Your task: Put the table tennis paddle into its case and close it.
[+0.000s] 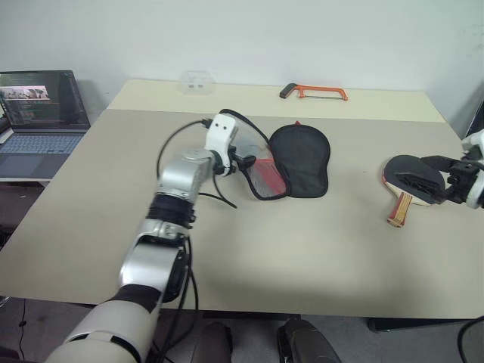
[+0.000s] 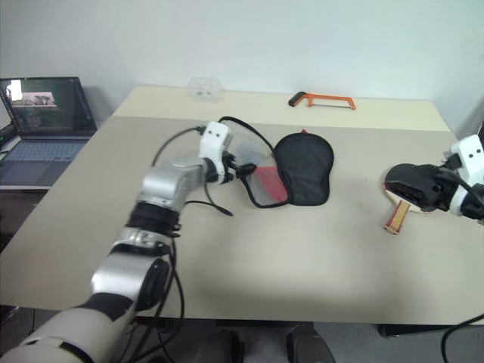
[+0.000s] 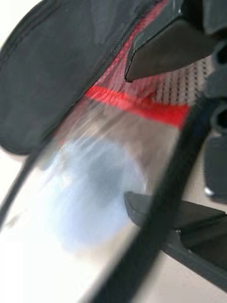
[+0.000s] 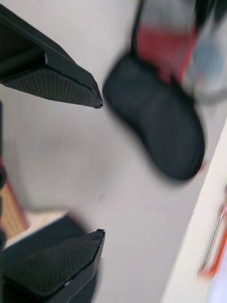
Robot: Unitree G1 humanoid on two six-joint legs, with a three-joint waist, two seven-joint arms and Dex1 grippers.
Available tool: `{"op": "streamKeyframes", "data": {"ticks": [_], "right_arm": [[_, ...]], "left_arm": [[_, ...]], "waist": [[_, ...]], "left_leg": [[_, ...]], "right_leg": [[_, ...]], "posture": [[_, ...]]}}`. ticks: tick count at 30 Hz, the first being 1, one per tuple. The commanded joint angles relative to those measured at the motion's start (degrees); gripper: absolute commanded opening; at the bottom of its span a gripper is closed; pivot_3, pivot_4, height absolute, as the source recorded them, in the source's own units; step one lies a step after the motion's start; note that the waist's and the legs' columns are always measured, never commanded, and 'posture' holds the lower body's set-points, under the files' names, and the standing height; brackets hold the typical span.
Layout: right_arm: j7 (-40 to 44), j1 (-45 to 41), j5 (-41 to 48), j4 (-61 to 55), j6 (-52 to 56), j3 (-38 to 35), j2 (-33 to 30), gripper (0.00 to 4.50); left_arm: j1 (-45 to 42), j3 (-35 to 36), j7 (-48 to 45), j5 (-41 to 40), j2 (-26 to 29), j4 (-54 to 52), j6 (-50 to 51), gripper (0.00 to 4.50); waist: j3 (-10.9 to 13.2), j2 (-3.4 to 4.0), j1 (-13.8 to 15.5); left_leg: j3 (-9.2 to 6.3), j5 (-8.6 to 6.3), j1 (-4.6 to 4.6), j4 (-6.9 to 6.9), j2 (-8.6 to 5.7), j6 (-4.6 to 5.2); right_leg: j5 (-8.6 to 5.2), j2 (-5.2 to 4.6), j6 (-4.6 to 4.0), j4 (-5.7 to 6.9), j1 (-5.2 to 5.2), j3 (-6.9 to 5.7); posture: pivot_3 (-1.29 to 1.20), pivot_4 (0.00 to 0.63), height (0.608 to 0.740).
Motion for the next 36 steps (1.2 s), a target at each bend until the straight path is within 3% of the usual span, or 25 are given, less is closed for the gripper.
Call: {"op": "streamKeyframes", "data": {"ticks": [1, 7, 11, 13, 15, 19, 22, 36], "right_arm": [[-13.7, -4.7, -2.2, -1.3, 11.0, -1.0, 4.2, 4.50], [-38.5, -11.6, -8.5, -3.5, 22.5, -9.9, 17.6, 4.50], [-49.2, -14.9, -12.7, -6.0, 27.1, -13.1, 24.4, 4.50], [-53.4, -16.2, -15.3, -5.9, 29.9, -13.9, 26.9, 4.50], [-56.2, -17.7, -16.9, -6.6, 32.4, -15.0, 29.5, 4.50], [-59.6, -19.6, -20.1, -4.9, 35.4, -16.4, 32.2, 4.50], [-59.7, -19.5, -21.0, -3.3, 34.2, -16.8, 32.8, 4.50], [-59.4, -21.0, -22.3, 11.0, 21.8, -14.2, 36.7, 4.50]], "left_arm": [[1.8, -2.2, -8.5, -1.5, 6.5, -13.0, 2.2, 3.84], [4.1, 0.0, -19.8, -5.4, 19.9, -24.5, 2.8, 3.84], [5.5, 2.6, -24.5, -7.3, 24.7, -25.7, -3.4, 3.84], [6.7, 3.1, -25.2, -6.9, 25.2, -25.5, -9.4, 3.84], [7.4, 3.9, -25.9, -9.3, 24.7, -27.3, -7.9, 3.84], [11.0, 5.8, -30.1, -15.3, 26.3, -33.7, -5.5, 3.84], [12.9, 6.2, -30.4, -15.8, 27.7, -34.9, -5.8, 3.84], [14.0, 6.4, -28.1, -16.5, 28.4, -35.7, -5.0, 3.84]], "waist": [[0.0, 0.01, -0.1], [0.0, 0.07, 0.3], [0.0, 0.11, 0.7], [0.0, 0.11, 0.7], [0.0, 0.11, 0.8], [0.0, 0.12, 0.6], [0.0, 0.12, 0.6], [0.0, 0.10, -0.7]], "left_leg": [[0.01, 0.04, 0.00, -0.03, 0.01, -0.07], [0.02, 0.00, -0.06, -0.03, 0.00, -0.01], [0.03, -0.07, -0.09, -0.03, -0.04, 0.11], [0.03, -0.07, -0.10, -0.03, -0.03, 0.11], [0.04, -0.07, -0.10, -0.04, -0.04, 0.12], [0.19, -0.08, -0.36, -0.05, -0.03, 0.12], [0.31, -0.07, -0.64, -0.05, -0.02, 0.12], [0.41, -0.07, -0.59, 0.07, 0.02, 0.13]], "right_leg": [[0.00, 0.00, -0.01, -0.01, 0.00, 0.00], [0.00, -0.06, -0.02, 0.00, -0.07, -0.03], [0.00, -0.09, -0.01, -0.03, -0.10, -0.04], [0.00, -0.09, -0.02, -0.04, -0.11, -0.04], [0.00, -0.09, -0.02, -0.04, -0.11, -0.04], [0.00, -0.09, -0.02, 0.05, -0.46, 0.10], [0.00, -0.06, -0.03, 0.26, -0.92, 0.23], [-0.02, 0.02, -0.05, 0.50, -0.98, 0.33]], "posture": [[0.00, 0.150, 0.740], [0.00, 0.150, 0.740], [0.00, 0.150, 0.740], [0.00, 0.150, 0.740], [0.00, 0.150, 0.740], [0.00, 0.150, 0.740], [0.00, 0.150, 0.740], [0.00, 0.150, 0.740]]}}
